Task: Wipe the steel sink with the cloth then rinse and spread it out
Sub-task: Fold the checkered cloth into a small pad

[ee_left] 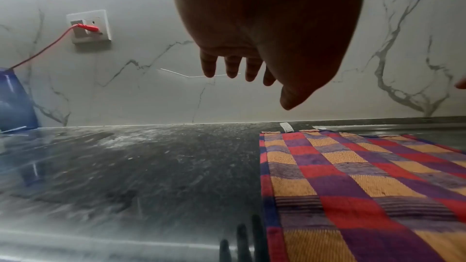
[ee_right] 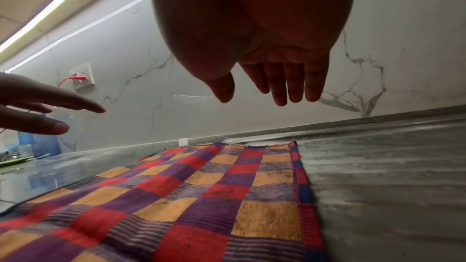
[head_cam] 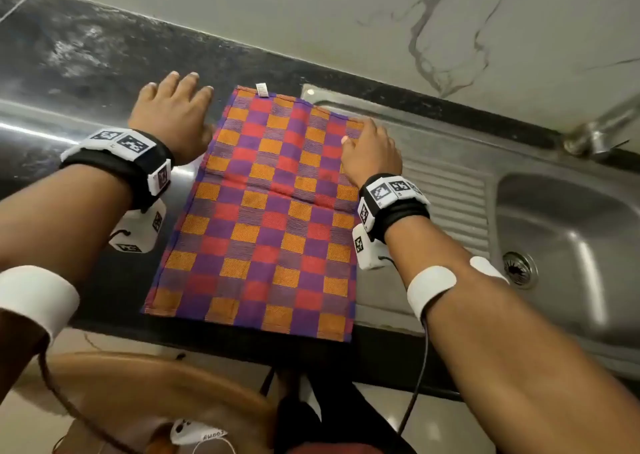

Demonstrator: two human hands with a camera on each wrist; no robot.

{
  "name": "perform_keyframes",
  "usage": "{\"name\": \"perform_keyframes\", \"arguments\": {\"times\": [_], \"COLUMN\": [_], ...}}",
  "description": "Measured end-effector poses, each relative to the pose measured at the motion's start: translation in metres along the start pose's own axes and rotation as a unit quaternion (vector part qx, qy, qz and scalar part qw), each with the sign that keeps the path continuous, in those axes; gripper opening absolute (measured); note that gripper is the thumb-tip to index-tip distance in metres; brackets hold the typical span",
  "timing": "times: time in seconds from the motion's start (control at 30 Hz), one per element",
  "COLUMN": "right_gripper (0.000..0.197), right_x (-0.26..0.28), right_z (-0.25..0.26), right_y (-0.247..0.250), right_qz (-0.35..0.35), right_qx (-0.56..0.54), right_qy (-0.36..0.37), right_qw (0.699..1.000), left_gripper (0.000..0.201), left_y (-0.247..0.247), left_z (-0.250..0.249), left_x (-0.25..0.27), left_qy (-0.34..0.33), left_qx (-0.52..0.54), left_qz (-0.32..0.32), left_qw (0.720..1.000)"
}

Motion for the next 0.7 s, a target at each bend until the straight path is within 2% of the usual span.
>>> {"name": "perform_keyframes", "arguments": {"times": [0.3,0.57,0.7], "right_gripper": [0.037,0.029,0.034], "right_x": [-0.057,-0.097,-0.110], "right_z": [-0.012,-0.022,-0.032], "right_y": [-0.028,-0.046,-0.058], "right_qz": [0.038,0.076,0.110], "right_qx": [0.014,0.022,0.038], "right_qy": [-0.010,0.008,0.008], "right_qw": [0.999,0.997,0.993], "left_gripper": [0.058,0.055,0.053], "left_y": [-0.029,-0.057,-0.072], "left_z": [-0.029,-0.035,-0.034], "left_x": [-0.057,-0.092,-0.109], "left_qy": [-0.035,-0.010,0.007], "left_qx": [-0.046,-0.011,0.019], "left_qz": [0.046,0.104,0.136], "left_qw": [0.997,0.995,0.991]}}
Point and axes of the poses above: each hand's wrist, its own x-axis away from the middle knuckle, its own y-axis out of the back of the hand, z = x × y, the point moved 9 cm from there along -x, towards the middle knuckle, and after that the axes turned 6 degrees about y, right-handed, at the moved point
